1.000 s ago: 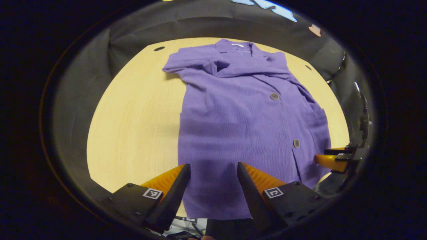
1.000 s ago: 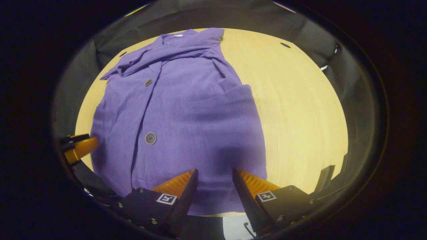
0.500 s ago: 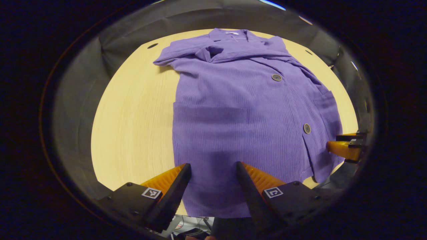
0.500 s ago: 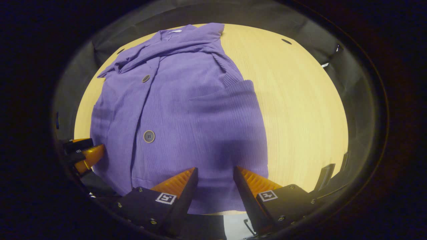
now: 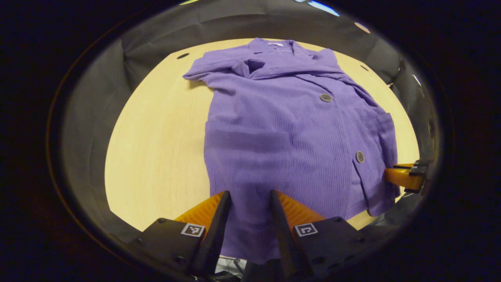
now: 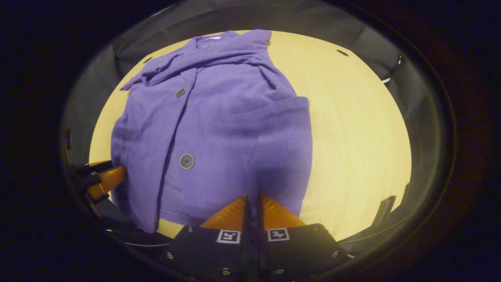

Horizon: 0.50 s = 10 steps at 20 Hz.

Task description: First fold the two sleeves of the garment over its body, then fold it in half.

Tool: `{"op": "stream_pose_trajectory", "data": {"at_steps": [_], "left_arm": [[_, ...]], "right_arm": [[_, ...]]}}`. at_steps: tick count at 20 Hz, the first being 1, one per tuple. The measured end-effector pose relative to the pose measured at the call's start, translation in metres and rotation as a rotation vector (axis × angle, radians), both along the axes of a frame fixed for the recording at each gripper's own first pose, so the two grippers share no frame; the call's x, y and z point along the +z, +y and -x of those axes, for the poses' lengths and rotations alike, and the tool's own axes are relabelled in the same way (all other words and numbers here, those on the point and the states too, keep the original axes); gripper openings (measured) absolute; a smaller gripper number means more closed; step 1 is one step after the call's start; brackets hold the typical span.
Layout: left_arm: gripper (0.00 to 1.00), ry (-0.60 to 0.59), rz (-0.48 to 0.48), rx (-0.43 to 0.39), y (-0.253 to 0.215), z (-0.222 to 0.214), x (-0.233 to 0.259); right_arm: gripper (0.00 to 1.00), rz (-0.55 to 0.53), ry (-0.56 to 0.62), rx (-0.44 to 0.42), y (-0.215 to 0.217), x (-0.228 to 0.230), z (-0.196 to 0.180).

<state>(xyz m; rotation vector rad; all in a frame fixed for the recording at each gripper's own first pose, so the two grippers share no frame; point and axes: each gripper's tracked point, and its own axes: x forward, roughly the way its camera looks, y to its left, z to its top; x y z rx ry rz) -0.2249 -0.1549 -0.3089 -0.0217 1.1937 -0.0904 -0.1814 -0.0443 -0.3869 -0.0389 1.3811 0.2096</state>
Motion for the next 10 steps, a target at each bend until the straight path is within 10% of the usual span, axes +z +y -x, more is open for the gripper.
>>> {"op": "stream_pose_trajectory", "data": {"at_steps": [3,10], "left_arm": [[0.11,-0.039,-0.005,0.034,0.001,-0.005,0.001],[0.07,-0.044,-0.014,0.043,0.001,-0.013,0.004]], "right_arm": [[0.11,-0.026,-0.020,-0.025,0.002,0.004,-0.007],[0.01,-0.045,-0.017,-0.046,0.005,0.006,-0.009]]}}
